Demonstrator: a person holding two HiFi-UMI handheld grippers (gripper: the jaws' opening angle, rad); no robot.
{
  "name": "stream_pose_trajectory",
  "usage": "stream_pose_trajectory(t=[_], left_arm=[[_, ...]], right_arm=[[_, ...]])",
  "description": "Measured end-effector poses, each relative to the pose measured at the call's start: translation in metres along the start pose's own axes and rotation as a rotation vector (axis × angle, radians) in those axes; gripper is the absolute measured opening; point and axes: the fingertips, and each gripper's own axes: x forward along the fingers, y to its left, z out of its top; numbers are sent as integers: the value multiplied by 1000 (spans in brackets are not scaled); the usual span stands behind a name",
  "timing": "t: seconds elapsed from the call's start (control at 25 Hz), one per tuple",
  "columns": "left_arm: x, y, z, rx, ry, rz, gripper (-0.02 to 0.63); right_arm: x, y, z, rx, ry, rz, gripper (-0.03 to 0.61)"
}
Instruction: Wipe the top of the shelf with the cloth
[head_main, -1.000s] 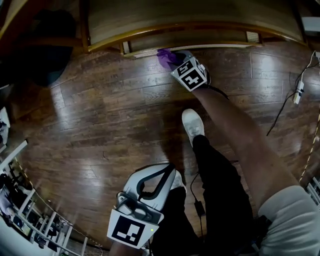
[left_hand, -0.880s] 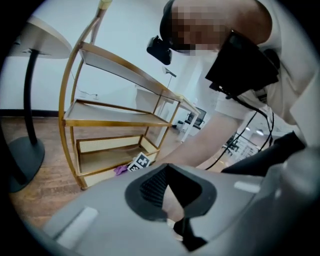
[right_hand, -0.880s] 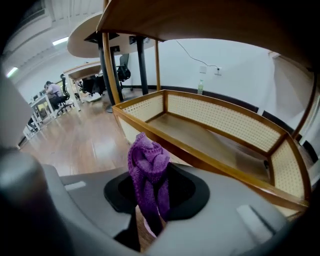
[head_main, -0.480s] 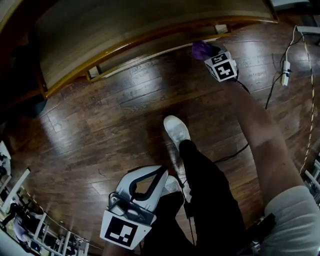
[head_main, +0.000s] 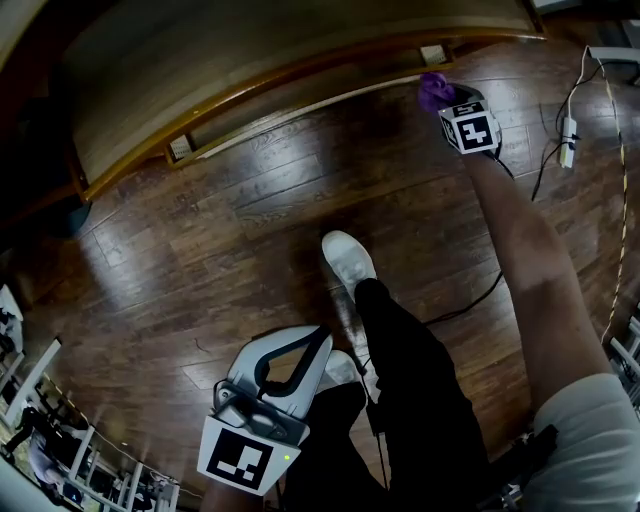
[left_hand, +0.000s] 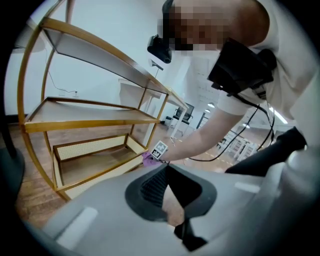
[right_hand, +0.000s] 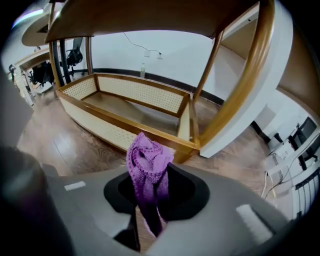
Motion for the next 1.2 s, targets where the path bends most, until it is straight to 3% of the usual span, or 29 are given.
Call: stream_pose_trajectory(t=[0.16,0.4,0.52,0.64,0.76,0.92,1.2], left_arm=[[-8,-7,10,-7,-41,14,21],[-39,0,-3,-41,-53,85,21],[-58,6,-18,-60,-48,132,21],[-74,15,-33,-79,-45,178,21],[-84,23,-42,-84,-56,208,21],[-84,29,-47,-63,-83,224,21],[-70,24,-54,-52,-80,196,21]], right_arm=[[-17,101,28,-41,-91,170,94],[-20,320,87,-216,-182,490,94],[-20,406,119,-306,-219,588,94],[-14,462,142,-369,-242,636,94],[-1,495,154,-402,-251,647,94],[20,504,160,-423,-252,629,94],[43,443,135,-412,-206,541,94]])
